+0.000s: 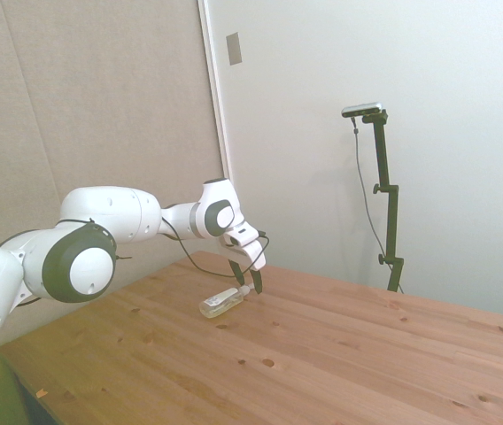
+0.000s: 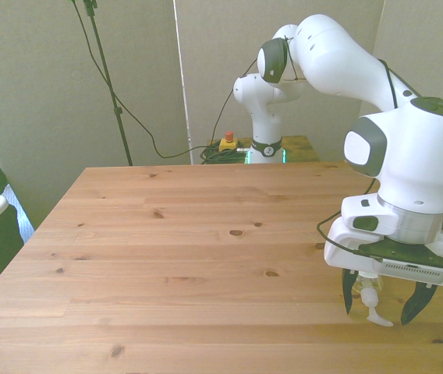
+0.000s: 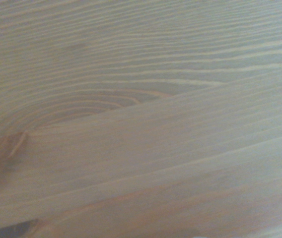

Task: Stand the sanitizer

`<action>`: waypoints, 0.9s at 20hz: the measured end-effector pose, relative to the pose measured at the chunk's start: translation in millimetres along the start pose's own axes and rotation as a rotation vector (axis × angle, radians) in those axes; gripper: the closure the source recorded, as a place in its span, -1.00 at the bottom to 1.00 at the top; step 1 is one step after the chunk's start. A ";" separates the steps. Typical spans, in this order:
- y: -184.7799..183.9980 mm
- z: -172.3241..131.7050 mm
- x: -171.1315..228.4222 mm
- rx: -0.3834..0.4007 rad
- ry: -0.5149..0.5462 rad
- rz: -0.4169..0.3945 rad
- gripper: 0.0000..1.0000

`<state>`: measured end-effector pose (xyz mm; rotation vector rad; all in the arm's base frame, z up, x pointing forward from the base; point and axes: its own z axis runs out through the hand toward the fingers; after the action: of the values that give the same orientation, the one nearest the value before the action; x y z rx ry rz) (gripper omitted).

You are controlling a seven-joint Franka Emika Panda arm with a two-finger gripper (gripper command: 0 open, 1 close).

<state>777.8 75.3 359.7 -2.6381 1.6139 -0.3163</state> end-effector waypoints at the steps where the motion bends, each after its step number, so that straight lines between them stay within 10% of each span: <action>1: 1.8 1.4 0.6 -0.003 -0.004 0.000 1.00; 18: 26.3 4.1 20.2 0.024 -0.043 0.012 1.00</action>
<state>764.3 45.0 355.4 -2.5980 1.6022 -0.2742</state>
